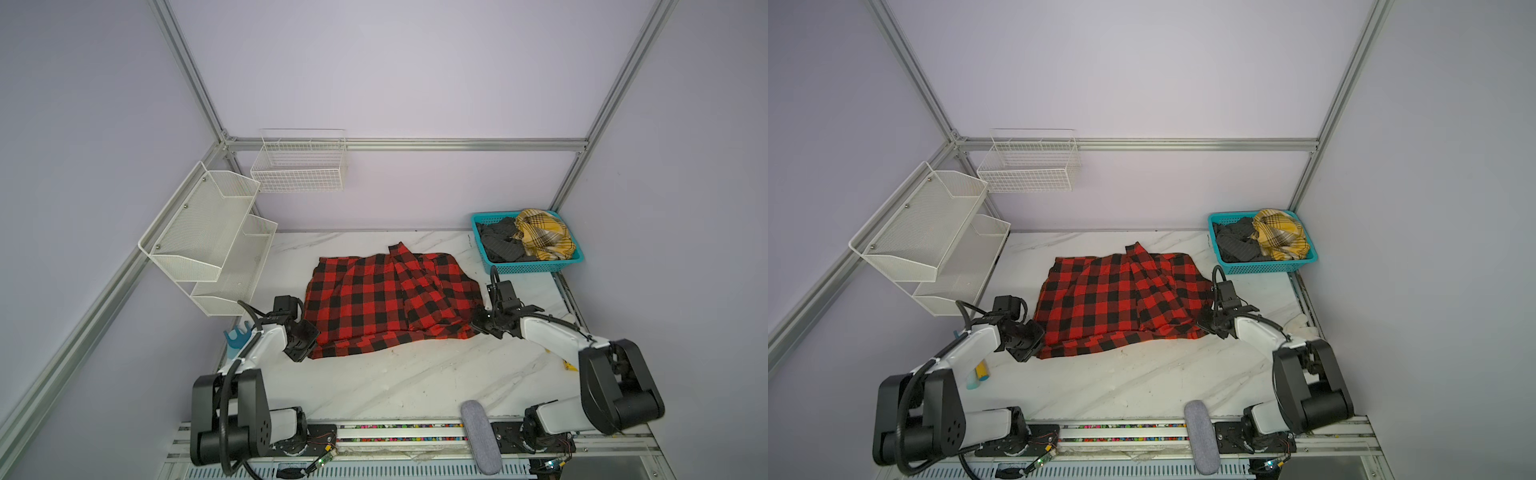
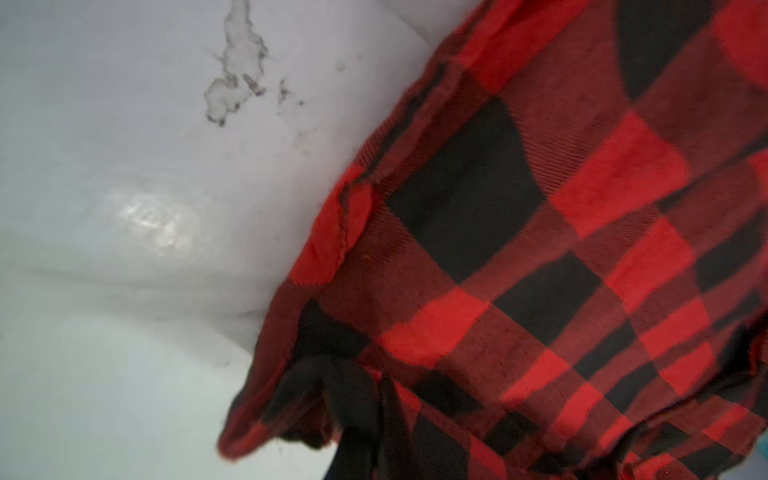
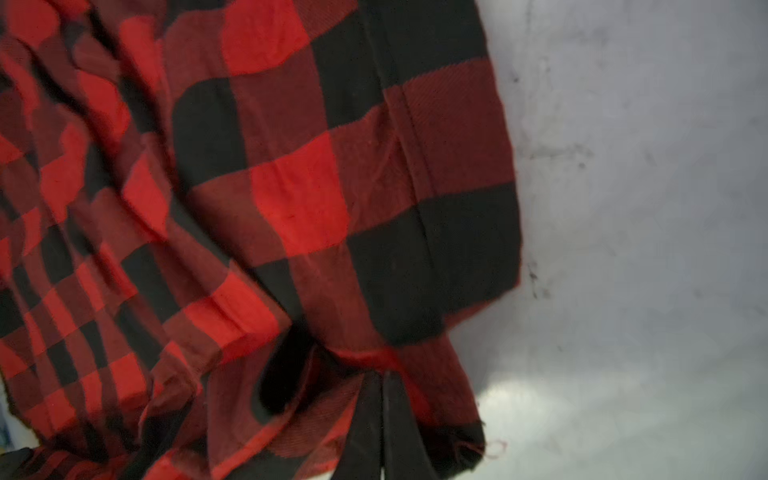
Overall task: Fold and stack the long sleeve shirts
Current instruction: 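Lift the shirt high with both grippers and shake it out, then lower the buffalo-check shirt flat onto the table with both grippers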
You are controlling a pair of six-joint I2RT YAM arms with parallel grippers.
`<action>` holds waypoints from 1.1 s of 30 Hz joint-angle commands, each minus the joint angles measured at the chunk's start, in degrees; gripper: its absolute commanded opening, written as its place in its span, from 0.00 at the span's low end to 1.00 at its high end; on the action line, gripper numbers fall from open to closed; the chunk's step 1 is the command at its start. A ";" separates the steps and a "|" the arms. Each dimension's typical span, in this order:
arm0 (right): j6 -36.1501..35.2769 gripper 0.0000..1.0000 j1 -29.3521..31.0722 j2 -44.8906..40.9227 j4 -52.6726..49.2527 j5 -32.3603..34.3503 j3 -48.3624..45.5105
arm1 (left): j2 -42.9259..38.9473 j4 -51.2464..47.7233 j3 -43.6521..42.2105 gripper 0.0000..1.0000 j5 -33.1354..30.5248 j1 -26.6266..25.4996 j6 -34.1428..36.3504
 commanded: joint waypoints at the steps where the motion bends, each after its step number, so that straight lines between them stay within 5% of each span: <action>1: -1.04 0.00 0.16 9.00 4.58 1.30 7.48 | 5.58 5.03 7.74 0.00 -1.87 -0.16 0.24; 5: -2.61 0.00 0.11 17.34 -0.35 3.30 27.57 | 8.16 4.02 18.41 0.00 -2.32 -0.69 -0.92; 11: -4.98 0.00 -0.65 20.70 -9.89 7.80 65.31 | 9.27 -2.12 46.15 0.00 -3.99 -1.09 -1.67; 14: -5.42 0.00 -0.68 17.29 -9.87 8.34 72.37 | 7.58 -5.33 58.12 0.00 -6.56 -1.29 -1.87; 19: -5.25 0.00 -0.61 6.66 -8.07 8.97 59.12 | 0.99 -8.68 56.97 0.00 -7.49 -1.56 -1.34; 29: 0.10 0.00 -0.56 -12.70 -6.82 9.01 13.22 | -15.83 -6.84 12.62 0.00 -2.95 -3.11 -1.05; 33: 2.28 0.00 -0.59 -15.23 -4.74 7.19 0.22 | -15.46 -4.73 0.49 0.00 -3.25 -2.93 -0.52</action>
